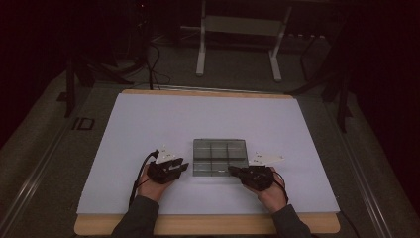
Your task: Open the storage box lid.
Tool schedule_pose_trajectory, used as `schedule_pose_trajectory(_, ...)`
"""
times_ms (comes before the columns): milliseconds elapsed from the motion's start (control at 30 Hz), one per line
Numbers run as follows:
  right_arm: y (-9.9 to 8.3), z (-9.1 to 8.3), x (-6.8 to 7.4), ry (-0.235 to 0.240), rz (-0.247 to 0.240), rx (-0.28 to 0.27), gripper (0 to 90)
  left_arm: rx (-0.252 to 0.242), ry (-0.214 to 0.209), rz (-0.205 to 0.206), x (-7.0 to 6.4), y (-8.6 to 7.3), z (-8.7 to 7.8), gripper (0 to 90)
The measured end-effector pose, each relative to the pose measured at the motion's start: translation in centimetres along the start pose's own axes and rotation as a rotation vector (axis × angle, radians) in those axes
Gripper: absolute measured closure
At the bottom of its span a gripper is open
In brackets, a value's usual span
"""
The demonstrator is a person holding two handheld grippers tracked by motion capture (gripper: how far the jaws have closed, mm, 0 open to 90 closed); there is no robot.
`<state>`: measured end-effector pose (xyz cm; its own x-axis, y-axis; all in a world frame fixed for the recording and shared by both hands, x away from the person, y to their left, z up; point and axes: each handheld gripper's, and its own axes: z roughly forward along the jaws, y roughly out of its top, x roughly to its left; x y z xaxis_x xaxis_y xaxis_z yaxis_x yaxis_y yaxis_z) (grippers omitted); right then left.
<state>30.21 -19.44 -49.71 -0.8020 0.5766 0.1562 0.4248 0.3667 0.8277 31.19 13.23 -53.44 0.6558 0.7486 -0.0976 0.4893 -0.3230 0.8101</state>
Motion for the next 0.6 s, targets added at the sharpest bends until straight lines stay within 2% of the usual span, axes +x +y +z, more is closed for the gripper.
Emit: schedule_pose_trajectory(600, -0.6, 1.4, 1.4, 0.05, -0.029, 0.028, 88.4, -0.018, 0.004, -0.009, 0.0, 0.0, -0.7, 67.1)
